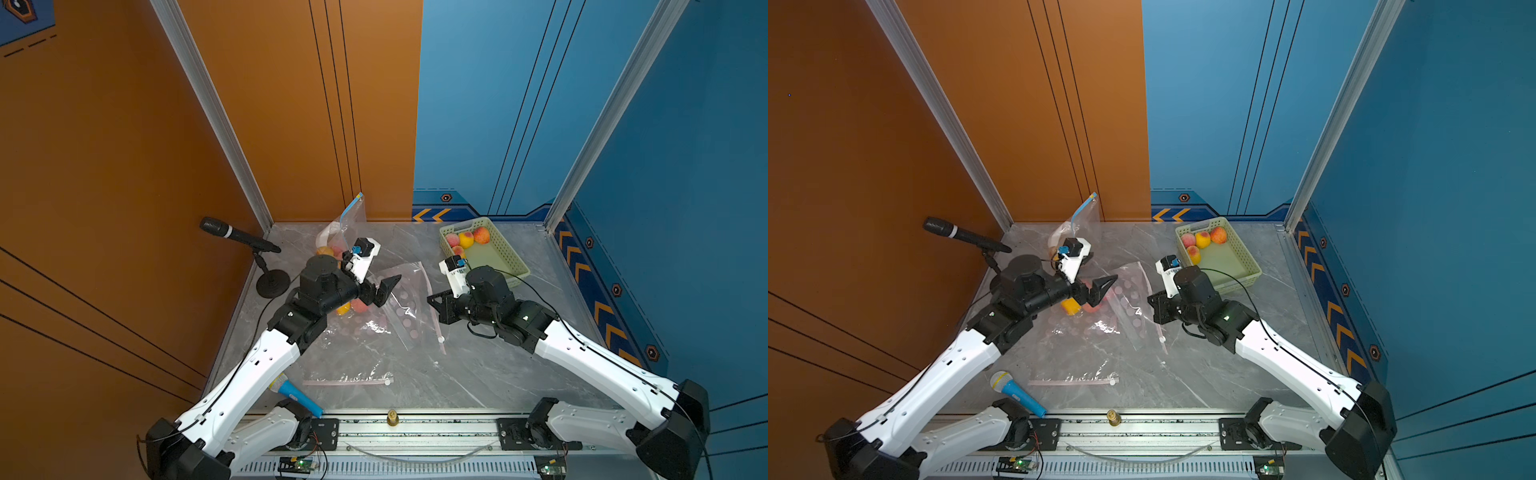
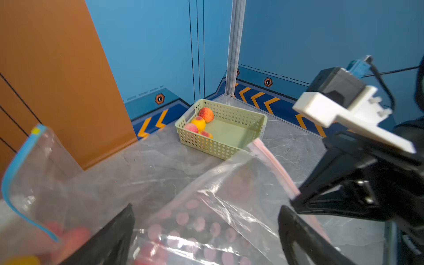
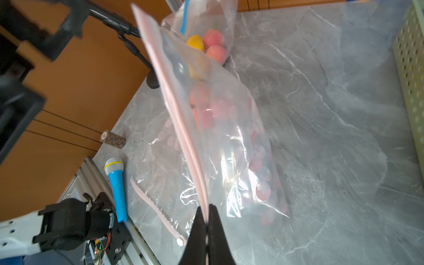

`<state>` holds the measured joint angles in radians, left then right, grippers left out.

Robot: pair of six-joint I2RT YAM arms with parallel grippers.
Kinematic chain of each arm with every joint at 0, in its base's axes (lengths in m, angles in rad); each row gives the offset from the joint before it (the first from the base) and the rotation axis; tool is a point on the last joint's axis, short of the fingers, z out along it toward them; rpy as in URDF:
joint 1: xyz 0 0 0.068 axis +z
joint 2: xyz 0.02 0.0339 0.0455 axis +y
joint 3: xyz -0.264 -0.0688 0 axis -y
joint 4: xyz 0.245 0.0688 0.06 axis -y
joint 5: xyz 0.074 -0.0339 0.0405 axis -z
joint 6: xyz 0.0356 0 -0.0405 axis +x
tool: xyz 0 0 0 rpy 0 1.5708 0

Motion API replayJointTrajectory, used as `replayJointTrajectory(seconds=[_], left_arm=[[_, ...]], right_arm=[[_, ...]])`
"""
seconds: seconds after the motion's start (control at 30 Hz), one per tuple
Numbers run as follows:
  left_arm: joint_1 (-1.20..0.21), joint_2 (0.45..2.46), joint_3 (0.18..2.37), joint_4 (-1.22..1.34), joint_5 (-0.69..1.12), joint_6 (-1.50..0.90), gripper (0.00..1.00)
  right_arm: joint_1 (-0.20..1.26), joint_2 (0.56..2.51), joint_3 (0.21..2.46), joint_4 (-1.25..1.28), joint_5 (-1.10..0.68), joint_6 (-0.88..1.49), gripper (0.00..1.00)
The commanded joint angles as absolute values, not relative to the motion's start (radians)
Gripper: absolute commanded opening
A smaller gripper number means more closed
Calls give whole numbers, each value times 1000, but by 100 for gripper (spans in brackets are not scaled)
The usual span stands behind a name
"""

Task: Place the peach in a zip-top bag and seal the zipper
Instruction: Adjust the zipper food storage bag at the center of the board.

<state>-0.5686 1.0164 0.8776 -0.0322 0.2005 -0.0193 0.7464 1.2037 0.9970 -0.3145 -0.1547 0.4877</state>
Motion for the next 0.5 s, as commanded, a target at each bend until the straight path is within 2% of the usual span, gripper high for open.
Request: replayJointTrajectory(seconds=[0.0,0.07,0.2,0.33,0.37,0.47], left_arm=[[-701,1040,759,-43,-43,-264,90],[-756,1058,699,16,-86,-353,82],[-815,1082,578,246,-113,-455,82],[-871,1122,581,285,-146,-429,85],[-878,1137,592,274,-151,-432,91],[-913,1195,626,275,-160,-430,94]], right_arm=[[752,1259,981,-263,-86,601,0],[748,1284,988,-249,-93,624,0],[744,1317,1002,-231,-110,648,0],[744,1334,1003,-224,-100,662,0],[745,1337,1002,-222,-95,664,0],[746,1345,1002,-217,-82,672,0]])
